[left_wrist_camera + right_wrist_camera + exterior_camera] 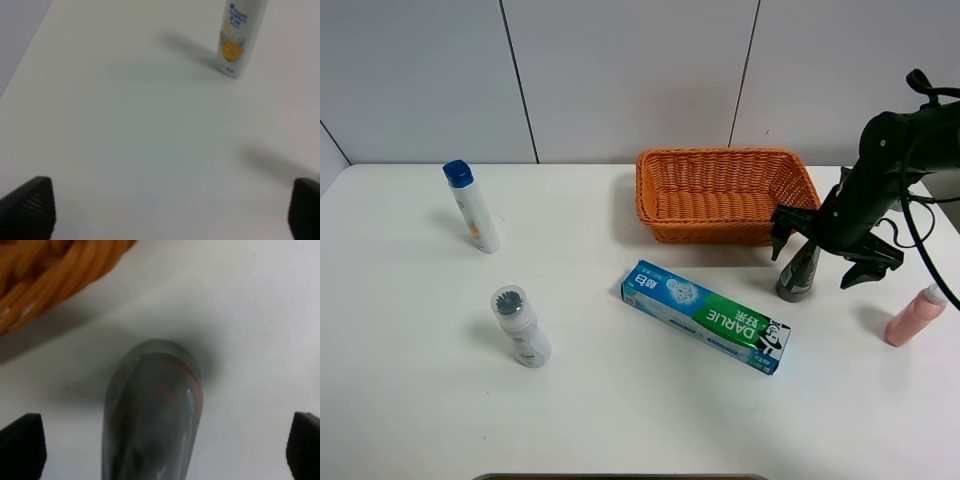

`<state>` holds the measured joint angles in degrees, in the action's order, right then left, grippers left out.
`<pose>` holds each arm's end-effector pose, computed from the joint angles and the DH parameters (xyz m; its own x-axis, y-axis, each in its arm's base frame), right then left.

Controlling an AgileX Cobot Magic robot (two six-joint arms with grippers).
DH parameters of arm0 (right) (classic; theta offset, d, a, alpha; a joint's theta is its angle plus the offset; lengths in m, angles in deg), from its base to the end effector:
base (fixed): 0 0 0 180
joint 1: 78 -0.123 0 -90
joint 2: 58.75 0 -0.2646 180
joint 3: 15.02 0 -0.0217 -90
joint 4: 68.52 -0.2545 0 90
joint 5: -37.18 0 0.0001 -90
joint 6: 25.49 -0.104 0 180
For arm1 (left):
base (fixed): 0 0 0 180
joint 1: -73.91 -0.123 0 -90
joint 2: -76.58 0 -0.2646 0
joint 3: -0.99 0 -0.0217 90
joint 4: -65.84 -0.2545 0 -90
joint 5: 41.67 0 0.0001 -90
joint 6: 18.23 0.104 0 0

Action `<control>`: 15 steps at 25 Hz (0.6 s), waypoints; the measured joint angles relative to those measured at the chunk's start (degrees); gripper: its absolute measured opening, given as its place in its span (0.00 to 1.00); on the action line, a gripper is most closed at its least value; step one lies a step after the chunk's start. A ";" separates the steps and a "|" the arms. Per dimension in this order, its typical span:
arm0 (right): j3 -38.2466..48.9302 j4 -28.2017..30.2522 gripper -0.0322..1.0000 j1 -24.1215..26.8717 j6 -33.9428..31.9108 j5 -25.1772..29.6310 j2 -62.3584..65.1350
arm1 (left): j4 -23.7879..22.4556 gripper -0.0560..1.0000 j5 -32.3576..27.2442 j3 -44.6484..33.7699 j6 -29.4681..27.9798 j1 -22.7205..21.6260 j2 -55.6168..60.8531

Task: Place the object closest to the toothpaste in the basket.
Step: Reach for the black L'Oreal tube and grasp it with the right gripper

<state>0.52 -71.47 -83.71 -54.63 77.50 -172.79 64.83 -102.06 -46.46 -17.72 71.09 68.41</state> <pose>0.3340 0.0369 0.1169 -0.8910 0.4341 -0.1332 0.4203 0.8995 0.1197 0.0292 0.0030 0.2765 -0.4390 -0.0040 -0.8985 -0.0552 0.9982 0.0225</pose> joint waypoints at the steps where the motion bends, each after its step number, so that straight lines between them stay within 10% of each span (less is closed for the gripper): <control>1: 0.00 0.05 0.99 0.00 0.00 -0.06 -0.19 | 0.00 0.94 0.00 0.00 0.00 0.00 0.00; 10: 0.00 0.17 0.99 0.00 0.00 -0.27 -0.72 | 0.00 0.94 0.00 0.00 0.00 0.00 0.00; 15: 0.00 0.17 0.83 0.00 0.00 -0.27 -0.72 | 0.00 0.94 0.00 0.00 0.00 0.00 0.00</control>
<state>0.52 -71.30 -83.71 -54.63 77.22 -173.51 64.83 -102.06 -46.46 -17.72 71.09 68.41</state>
